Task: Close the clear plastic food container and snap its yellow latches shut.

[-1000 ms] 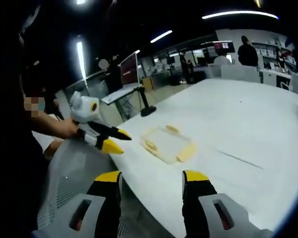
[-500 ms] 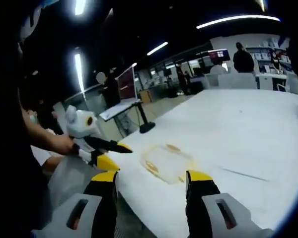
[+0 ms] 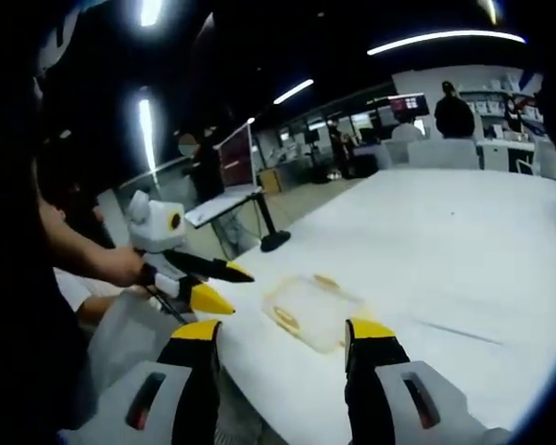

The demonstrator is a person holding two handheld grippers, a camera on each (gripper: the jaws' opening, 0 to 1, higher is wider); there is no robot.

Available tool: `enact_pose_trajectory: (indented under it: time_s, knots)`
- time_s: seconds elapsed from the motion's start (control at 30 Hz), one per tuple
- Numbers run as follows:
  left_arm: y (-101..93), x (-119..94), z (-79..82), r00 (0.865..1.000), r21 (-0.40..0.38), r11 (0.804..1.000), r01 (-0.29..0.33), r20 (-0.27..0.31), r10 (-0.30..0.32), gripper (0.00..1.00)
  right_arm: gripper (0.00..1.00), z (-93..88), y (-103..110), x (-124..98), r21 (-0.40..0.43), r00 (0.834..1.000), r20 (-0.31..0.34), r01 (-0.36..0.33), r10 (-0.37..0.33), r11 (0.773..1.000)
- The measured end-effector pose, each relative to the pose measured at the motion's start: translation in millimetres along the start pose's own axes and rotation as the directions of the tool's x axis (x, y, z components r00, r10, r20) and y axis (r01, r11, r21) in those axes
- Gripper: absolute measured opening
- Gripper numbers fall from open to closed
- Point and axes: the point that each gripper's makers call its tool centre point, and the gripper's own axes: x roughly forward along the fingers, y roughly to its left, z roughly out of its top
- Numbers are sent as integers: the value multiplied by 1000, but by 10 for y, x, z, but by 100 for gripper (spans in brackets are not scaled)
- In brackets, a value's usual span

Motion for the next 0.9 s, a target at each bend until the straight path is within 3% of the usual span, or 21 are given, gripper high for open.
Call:
enact_pose_trajectory:
  time_s: [0.4,0.9]
  knots:
    - [133,-8,67,1000,47,999,9,-16,-8,58,51,53,28,118,-14,1000,8,11,-11,1000]
    - [308,19,13,998,105,994,19,-63,-13,57,51,63,-21,258,-21,1000,-5,28,-28,999]
